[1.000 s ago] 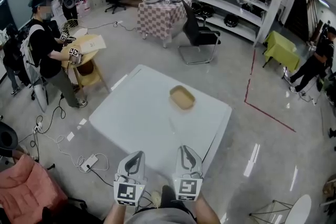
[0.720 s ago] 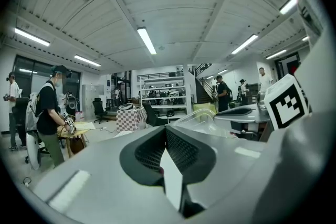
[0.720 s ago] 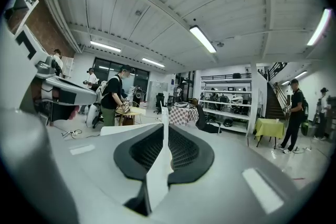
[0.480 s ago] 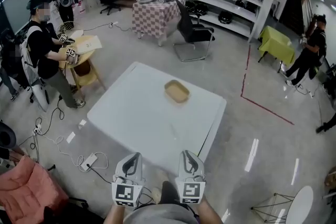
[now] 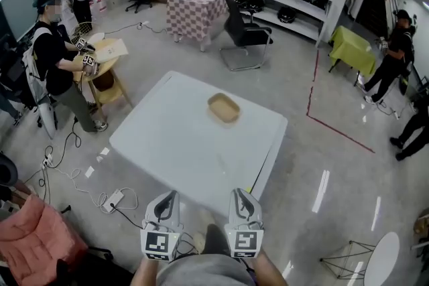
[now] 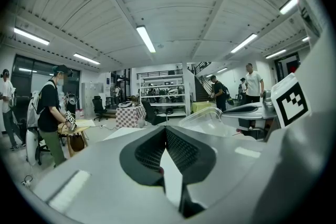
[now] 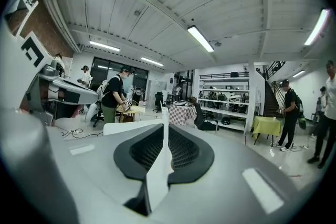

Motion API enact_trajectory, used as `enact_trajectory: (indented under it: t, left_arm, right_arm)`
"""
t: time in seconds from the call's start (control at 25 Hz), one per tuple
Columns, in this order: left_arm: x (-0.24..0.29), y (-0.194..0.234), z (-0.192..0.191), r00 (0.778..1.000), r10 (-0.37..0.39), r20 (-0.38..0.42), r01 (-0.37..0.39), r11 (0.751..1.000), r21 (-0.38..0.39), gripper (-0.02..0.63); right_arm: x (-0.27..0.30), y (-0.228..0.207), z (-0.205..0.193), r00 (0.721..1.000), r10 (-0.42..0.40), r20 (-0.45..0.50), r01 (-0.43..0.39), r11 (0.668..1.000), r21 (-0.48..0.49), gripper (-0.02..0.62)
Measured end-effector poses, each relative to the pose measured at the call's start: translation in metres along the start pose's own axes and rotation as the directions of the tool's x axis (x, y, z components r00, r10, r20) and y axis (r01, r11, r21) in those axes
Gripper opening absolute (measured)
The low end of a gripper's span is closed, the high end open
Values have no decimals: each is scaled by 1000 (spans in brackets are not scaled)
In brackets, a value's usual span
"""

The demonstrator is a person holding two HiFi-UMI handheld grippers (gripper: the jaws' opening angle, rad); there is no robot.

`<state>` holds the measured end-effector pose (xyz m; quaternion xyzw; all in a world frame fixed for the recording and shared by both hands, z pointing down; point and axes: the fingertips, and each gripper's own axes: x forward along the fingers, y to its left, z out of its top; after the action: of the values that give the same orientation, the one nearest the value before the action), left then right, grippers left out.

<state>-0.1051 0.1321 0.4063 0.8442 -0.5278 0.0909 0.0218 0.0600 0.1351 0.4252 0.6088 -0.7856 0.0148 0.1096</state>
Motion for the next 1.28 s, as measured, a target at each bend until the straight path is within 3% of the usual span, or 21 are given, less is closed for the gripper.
enact_trajectory:
  t: [1.28]
  left_arm:
    - [5,2,-2,1000,-15,-11,15,1000,4,11]
  right_arm:
    - [4,2,3,1000,-3,-3,3,1000,-14,31]
